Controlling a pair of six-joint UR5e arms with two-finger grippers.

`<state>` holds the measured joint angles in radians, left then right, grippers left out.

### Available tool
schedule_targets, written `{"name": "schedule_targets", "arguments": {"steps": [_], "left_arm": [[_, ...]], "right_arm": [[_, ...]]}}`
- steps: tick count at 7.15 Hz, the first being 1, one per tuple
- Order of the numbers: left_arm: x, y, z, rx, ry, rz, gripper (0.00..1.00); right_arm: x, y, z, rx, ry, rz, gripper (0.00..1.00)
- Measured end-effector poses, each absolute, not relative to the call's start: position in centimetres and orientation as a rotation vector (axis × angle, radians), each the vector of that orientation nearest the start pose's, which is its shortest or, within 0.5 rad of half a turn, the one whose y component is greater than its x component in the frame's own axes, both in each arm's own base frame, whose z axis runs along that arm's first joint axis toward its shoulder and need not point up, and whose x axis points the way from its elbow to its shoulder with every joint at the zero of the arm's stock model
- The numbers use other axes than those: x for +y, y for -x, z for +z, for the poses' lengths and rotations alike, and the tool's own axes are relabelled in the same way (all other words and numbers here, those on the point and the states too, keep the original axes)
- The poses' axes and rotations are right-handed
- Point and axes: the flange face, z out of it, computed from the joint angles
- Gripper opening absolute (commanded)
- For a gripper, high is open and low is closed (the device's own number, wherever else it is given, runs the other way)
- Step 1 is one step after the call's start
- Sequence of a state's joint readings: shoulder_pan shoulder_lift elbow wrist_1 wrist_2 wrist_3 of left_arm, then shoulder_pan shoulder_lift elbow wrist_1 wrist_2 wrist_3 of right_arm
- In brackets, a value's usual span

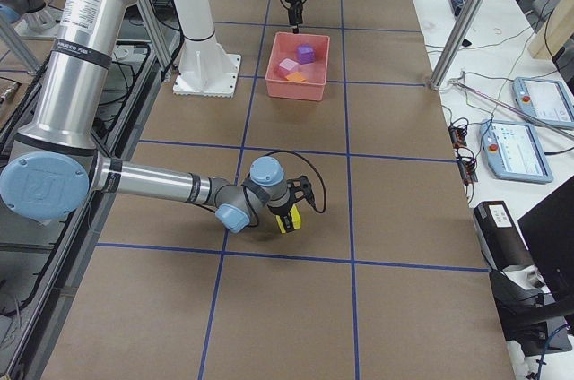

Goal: Place blocks into pink bin with both arms
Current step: 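Withdraw the left gripper while the right gripper grasps the yellow-green cube, then carry the yellow-green cube into the bin and release it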

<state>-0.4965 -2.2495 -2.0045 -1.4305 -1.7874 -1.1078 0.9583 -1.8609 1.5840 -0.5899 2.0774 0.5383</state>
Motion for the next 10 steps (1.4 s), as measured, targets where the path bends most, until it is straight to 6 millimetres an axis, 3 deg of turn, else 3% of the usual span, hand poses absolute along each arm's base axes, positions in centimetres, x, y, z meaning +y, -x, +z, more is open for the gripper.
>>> {"name": "schedule_targets", "arguments": {"steps": [1,2,3,4,6,8,10], "left_arm": [[-38.4,-43.4,13.3,0.914,-0.312,0.126,1.0],[-40.2,-40.2,16.5,0.858,-0.355,0.183,1.0],[-42.2,-36.5,19.8,0.806,-0.375,0.237,1.0],[-44.2,-32.6,23.0,0.765,-0.379,0.294,1.0],[-47.3,-23.8,29.5,0.717,-0.372,0.4,1.0],[-49.1,-14.1,35.7,0.701,-0.377,0.491,1.0],[-49.8,-5.6,42.5,0.703,-0.355,0.515,1.0]], "right_arm": [[-37.5,16.0,66.9,-0.795,-0.321,-0.24,0.0],[-38.6,16.8,65.1,-0.808,-0.322,-0.221,0.0],[-40.0,17.8,62.0,-0.813,-0.31,-0.202,0.0],[-41.5,18.9,57.5,-0.81,-0.291,-0.186,0.0],[-44.9,21.5,46.4,-0.816,-0.237,-0.094,0.0],[-48.0,26.7,34.6,-0.846,-0.171,0.017,0.0],[-48.1,32.7,22.9,-0.871,-0.103,0.114,0.0]]}}
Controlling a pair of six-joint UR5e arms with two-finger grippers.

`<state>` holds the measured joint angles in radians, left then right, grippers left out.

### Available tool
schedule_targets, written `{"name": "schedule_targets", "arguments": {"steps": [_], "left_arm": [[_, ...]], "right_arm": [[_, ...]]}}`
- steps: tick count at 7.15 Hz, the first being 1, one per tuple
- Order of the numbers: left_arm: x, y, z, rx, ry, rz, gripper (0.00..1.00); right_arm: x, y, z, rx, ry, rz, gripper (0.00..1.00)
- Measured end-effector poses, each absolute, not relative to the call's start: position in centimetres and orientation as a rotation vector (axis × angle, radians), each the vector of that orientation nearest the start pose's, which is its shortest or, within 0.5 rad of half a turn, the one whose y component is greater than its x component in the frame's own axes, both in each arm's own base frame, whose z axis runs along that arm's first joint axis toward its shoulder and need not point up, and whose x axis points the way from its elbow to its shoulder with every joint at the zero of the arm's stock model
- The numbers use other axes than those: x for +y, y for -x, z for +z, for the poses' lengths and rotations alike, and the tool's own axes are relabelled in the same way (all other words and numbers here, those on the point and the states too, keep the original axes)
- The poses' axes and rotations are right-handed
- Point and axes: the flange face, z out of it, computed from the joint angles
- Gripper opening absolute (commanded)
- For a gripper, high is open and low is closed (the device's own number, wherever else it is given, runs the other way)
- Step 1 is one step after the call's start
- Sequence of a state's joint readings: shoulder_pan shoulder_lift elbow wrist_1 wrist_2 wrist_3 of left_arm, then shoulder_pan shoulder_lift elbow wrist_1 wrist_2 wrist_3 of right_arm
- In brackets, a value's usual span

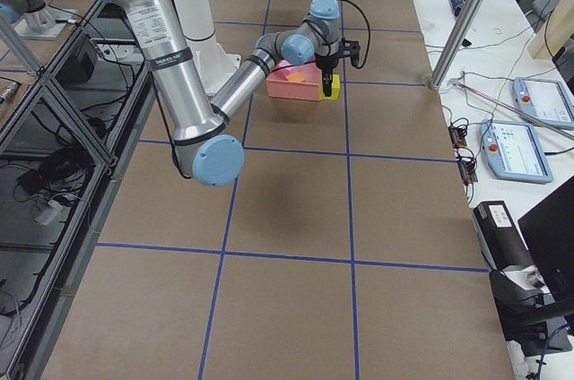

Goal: Place blocks into pink bin with both arms
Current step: 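Carry the yellow-green cube into the bin and release it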

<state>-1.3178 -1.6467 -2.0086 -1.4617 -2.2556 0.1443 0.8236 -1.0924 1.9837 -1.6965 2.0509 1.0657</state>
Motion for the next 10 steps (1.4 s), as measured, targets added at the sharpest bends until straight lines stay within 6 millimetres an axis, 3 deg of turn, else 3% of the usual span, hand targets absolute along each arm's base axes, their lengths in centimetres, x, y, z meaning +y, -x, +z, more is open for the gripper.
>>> {"name": "schedule_targets", "arguments": {"steps": [1,2,3,4,5,7,10], "left_arm": [[-49.5,-1.4,46.3,0.72,-0.342,0.509,1.0],[-49.0,2.0,48.9,0.729,-0.338,0.49,1.0],[-48.3,4.1,50.6,0.732,-0.331,0.467,1.0],[-47.7,5.0,51.3,0.736,-0.329,0.454,1.0],[-47.3,5.3,51.6,0.752,-0.328,0.448,1.0],[-46.4,5.2,51.8,0.787,-0.327,0.443,1.0],[-45.9,5.2,51.9,0.801,-0.326,0.438,1.0]], "right_arm": [[-46.8,35.9,18.4,-0.885,-0.077,0.19,0.0],[-45.0,39.5,14.5,-0.883,-0.055,0.275,0.12],[-43.2,43.4,10.9,-0.87,-0.034,0.342,0.18],[-42.0,46.8,8.3,-0.858,-0.015,0.4,0.47],[-41.2,49.4,6.8,-0.846,-0.004,0.441,0.68],[-40.8,51.3,6.3,-0.825,-0.006,0.477,1.0],[-40.9,51.1,6.0,-0.828,-0.03,0.478,1.0]]}}
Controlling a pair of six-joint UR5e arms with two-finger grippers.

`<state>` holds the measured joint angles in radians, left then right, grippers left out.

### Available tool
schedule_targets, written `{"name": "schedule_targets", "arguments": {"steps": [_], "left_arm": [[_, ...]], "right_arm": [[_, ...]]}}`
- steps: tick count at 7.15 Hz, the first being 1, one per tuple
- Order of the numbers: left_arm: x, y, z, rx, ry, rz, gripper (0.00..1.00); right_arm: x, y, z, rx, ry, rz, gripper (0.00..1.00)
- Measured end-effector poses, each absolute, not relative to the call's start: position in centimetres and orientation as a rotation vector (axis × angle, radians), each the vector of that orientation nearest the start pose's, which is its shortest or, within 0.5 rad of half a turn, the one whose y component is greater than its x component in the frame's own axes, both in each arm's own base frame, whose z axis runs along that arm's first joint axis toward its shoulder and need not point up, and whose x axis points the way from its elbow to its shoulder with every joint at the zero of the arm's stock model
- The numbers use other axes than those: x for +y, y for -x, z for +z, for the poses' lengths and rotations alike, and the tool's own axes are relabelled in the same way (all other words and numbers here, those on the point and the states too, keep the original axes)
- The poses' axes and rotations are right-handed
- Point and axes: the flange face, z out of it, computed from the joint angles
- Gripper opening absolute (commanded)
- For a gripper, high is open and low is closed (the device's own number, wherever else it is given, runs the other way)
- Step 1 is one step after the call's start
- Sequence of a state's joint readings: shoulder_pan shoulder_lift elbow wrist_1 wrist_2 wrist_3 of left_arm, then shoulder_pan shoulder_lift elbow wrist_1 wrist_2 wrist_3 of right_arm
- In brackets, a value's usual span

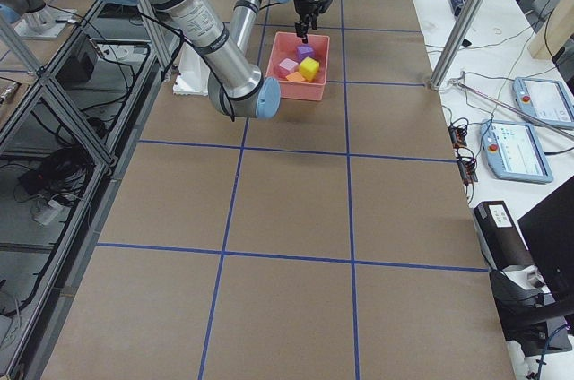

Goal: Place blocks into pink bin with both arms

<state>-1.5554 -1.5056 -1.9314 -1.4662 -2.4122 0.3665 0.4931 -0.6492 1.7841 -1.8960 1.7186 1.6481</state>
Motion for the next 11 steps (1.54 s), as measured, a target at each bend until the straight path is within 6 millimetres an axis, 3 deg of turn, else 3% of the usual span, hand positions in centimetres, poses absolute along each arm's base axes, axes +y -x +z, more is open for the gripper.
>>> {"name": "schedule_targets", "arguments": {"steps": [2,4,5,9,11], "left_arm": [[-45.9,5.2,52.0,0.802,-0.322,0.433,1.0],[-45.3,5.6,54.0,0.806,-0.285,0.407,1.0],[-45.0,6.2,55.1,0.807,-0.268,0.382,1.0],[-44.1,8.5,58.8,0.819,-0.11,0.081,1.0],[-43.3,9.0,60.1,0.754,-0.083,-0.021,1.0]], "right_arm": [[-42.5,49.0,5.5,-0.84,-0.068,0.457,1.0],[-47.3,43.5,6.5,-0.848,-0.077,0.399,1.0],[-50.0,39.5,8.5,-0.846,-0.075,0.342,1.0],[-57.2,20.7,22.8,-0.804,-0.122,0.059,1.0],[-58.3,12.2,31.2,-0.753,-0.15,-0.084,1.0]]}}
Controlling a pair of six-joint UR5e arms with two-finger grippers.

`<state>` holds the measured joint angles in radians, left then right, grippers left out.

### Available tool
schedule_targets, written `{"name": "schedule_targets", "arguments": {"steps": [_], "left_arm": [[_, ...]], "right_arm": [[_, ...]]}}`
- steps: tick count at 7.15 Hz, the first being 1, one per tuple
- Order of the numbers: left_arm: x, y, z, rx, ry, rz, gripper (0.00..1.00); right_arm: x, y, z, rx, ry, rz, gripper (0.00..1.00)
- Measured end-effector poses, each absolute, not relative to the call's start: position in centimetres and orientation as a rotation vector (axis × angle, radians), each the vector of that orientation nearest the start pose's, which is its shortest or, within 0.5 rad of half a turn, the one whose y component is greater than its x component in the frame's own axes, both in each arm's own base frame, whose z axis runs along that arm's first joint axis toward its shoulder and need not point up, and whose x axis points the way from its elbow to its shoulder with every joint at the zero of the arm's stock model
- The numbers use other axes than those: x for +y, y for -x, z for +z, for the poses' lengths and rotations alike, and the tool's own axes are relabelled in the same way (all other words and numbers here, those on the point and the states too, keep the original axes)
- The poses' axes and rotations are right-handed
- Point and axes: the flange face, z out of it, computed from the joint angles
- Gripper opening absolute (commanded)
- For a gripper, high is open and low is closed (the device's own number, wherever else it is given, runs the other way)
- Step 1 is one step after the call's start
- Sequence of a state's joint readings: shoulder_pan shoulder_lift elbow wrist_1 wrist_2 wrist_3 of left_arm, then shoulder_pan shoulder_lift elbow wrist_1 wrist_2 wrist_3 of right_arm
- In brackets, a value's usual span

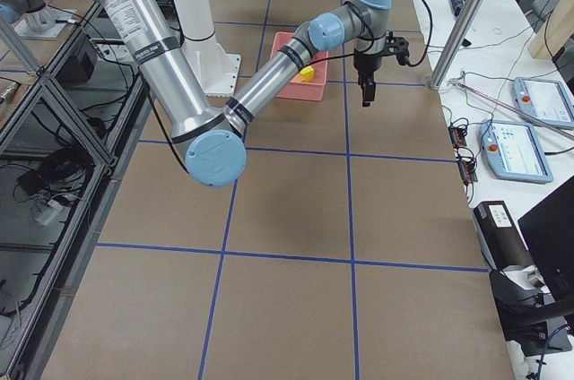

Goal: Place blocks into pink bin with both arms

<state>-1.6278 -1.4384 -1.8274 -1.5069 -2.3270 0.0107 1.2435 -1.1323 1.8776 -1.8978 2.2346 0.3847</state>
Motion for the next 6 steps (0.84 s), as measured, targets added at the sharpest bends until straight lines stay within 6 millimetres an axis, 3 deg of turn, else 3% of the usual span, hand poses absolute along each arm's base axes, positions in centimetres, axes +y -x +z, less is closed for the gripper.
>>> {"name": "schedule_targets", "arguments": {"steps": [3,5,6], "left_arm": [[-42.7,9.3,60.4,0.689,-0.156,0.042,1.0],[-42.9,9.2,60.1,0.685,-0.178,0.074,1.0],[-43.0,9.2,59.9,0.685,-0.183,0.08,1.0]], "right_arm": [[-56.3,1.1,44.7,-0.684,-0.123,-0.208,1.0],[-52.9,-5.6,51.9,-0.672,-0.083,-0.185,1.0],[-50.9,-8.0,55.0,-0.672,-0.071,-0.204,1.0]]}}
